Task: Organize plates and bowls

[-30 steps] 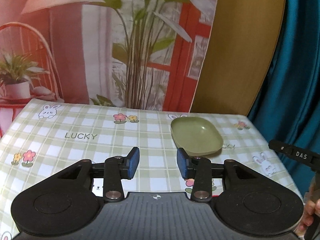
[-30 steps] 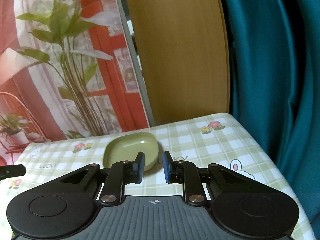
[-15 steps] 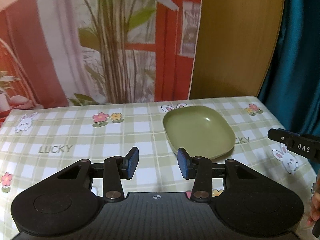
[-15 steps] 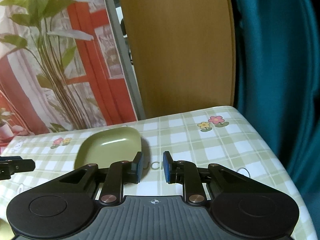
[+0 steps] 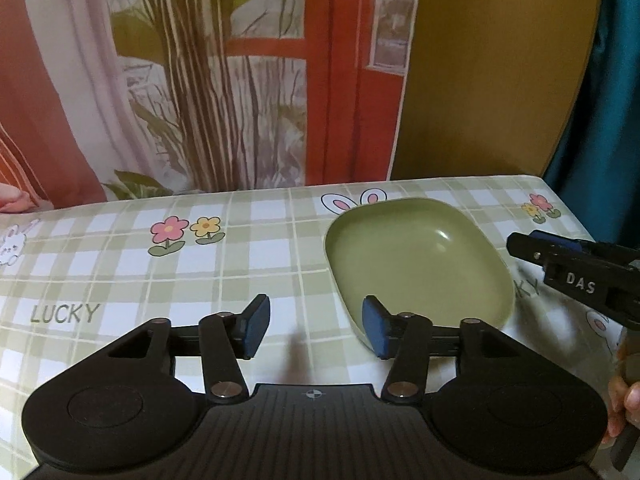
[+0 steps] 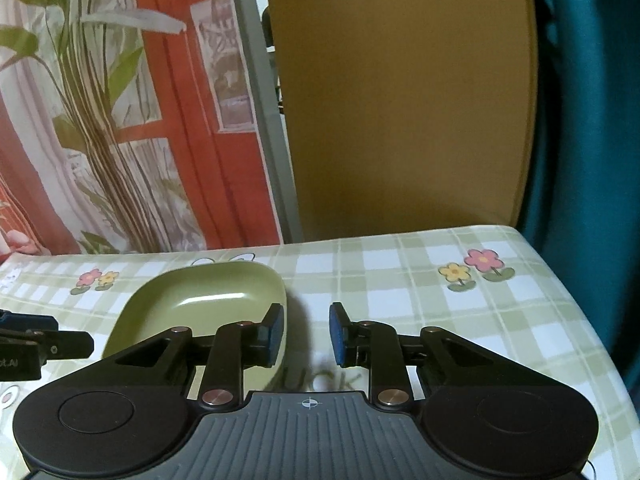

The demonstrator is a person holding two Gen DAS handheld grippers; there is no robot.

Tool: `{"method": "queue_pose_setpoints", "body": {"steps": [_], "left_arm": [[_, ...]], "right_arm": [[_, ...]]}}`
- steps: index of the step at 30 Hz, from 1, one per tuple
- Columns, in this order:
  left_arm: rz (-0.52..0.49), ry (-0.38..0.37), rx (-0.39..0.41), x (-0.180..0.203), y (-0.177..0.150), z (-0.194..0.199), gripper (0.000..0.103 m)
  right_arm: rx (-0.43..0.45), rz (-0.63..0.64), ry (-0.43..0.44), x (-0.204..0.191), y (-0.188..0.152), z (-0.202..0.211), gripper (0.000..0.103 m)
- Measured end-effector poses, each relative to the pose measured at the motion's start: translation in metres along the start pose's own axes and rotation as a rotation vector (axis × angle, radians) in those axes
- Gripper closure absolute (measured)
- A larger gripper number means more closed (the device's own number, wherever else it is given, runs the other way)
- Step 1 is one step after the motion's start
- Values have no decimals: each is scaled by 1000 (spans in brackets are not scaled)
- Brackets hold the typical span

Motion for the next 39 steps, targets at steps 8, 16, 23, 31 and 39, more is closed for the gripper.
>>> {"method": "queue_pose_setpoints", "body": {"steps": [8, 16, 23, 31, 39], "left_arm": [[17, -5, -11, 2, 1, -28, 49], [42, -9, -3, 4, 1, -41, 50], [20, -53, -9, 12, -3, -43, 90], [20, -36, -4, 10, -4, -26, 91], [9, -2, 63, -5, 4, 21, 91]], "right_arm": [[-37, 5, 4, -4, -8, -25, 80], [-59, 29, 5, -9, -14, -33, 86], [-65, 67, 36, -21, -14, -28, 96], [-63, 90, 47, -40, -3, -8, 95], [-40, 91, 61, -71, 13, 32, 95]]}}
Point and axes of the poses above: each gripper's, at about its wrist camera, not at the fingertips, and z roughly against the way its jaws point, x to its right, y to its top, the point moved 7 cm from there along -z, roughly the way its jaws point, and after that the axes turned 5 degrees about y, right-handed, at the moved point
